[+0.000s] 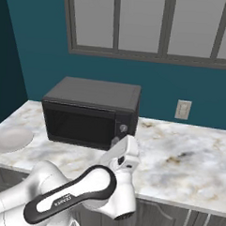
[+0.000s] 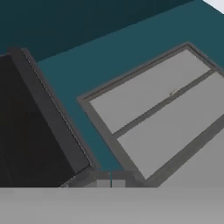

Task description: Pull the toaster oven rack outwards. Pick up the baguette from the plate and place it on the toaster oven rack. Close the toaster oven door fully and set the temperature to the lowest setting.

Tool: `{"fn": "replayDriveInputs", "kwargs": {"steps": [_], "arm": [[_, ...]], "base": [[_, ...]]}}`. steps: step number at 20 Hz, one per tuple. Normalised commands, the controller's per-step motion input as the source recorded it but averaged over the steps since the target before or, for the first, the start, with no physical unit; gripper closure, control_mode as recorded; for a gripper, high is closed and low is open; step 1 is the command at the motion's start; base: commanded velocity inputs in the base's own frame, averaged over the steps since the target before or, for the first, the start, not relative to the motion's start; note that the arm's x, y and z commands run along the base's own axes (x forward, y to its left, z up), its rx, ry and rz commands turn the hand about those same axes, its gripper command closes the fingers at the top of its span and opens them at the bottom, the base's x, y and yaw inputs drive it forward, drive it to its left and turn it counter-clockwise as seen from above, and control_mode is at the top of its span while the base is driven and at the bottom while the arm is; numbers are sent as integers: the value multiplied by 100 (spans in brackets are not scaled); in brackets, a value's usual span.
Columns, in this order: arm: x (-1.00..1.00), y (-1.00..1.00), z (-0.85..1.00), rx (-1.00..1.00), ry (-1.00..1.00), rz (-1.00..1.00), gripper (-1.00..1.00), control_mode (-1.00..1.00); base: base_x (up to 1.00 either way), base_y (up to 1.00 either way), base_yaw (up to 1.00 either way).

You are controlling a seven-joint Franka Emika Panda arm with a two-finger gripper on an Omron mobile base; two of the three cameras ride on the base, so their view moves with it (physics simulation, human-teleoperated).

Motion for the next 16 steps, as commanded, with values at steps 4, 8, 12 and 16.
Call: {"fn": "replayDriveInputs", "kwargs": {"steps": [4, 8, 12, 16], "arm": [[0, 8, 0, -21, 20, 7, 100, -100], [0, 0, 1, -23, 17, 6, 100, -100], [0, 0, 4, -25, 3, 8, 100, -100], [0, 0, 3, -30, 0, 10, 100, -100]], "base": [[0, 0, 0], [0, 0, 0], [0, 0, 0], [0, 0, 0]]}}
